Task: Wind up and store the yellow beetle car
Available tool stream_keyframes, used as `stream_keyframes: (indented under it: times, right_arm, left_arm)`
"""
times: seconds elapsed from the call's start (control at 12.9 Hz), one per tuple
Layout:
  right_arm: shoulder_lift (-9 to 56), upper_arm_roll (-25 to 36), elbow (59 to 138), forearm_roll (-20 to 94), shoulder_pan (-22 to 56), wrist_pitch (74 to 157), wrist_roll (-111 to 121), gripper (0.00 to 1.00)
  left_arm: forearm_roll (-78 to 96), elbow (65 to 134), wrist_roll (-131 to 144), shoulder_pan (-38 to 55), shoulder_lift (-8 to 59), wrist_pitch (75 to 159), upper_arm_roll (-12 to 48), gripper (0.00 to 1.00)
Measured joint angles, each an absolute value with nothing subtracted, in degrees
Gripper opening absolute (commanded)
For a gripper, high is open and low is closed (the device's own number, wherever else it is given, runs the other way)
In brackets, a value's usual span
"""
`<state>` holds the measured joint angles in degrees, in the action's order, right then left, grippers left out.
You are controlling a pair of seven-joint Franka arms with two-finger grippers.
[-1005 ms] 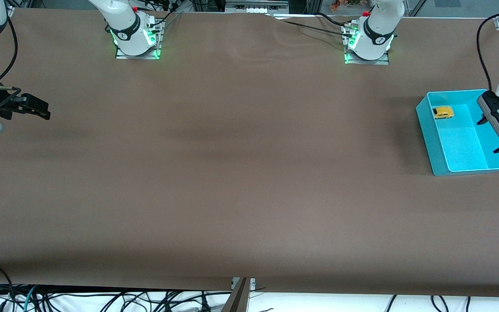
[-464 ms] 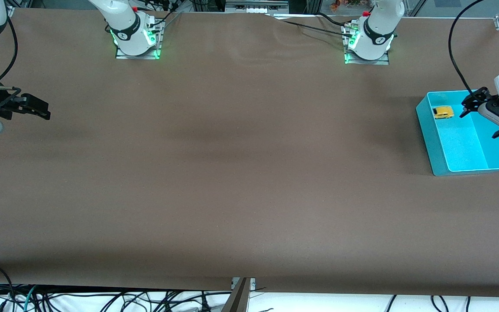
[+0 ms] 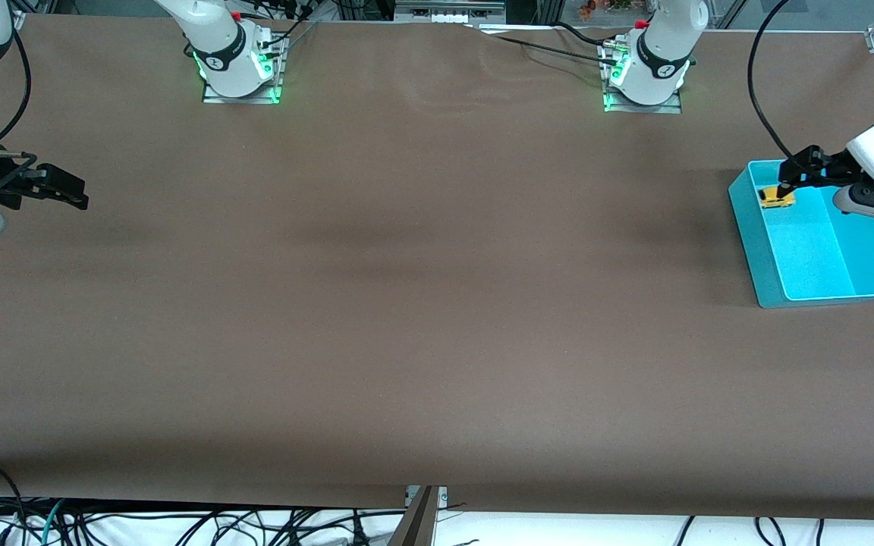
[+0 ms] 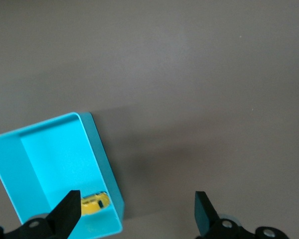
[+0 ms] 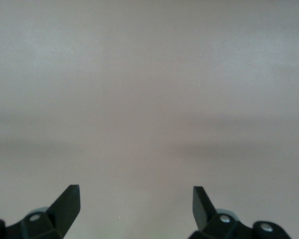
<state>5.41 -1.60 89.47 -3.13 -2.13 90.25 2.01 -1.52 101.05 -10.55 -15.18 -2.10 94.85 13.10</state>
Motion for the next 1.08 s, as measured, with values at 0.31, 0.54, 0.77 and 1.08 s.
stream_keyframes:
  times: [0.31,0.54,0.77,1.08]
  right_arm:
    - [5.4,-1.6,89.5,-3.1,-2.1,90.3,2.0,1.0]
    - [5.4,-1.6,89.5,-3.1,-2.2,90.3,2.0,1.0]
    - [5.4,-1.6,89.5,-3.1,-2.2,90.3,2.0,1.0]
    - [5.4,-1.5,89.5,-3.1,-2.2,90.3,2.0,1.0]
  left_arm:
    - [-1.5,99.2,2.7,-11.8,-2.1,93.0,13.2,1.0]
    - [-1.5,98.2,1.5,-11.8,-2.0,92.9,13.1,1.0]
    - [0.1,97.7,0.9,-11.9,-1.3,92.6,12.8,1.0]
    - [0.2,96.8,0.8,-11.9,-1.1,89.9,12.8,1.0]
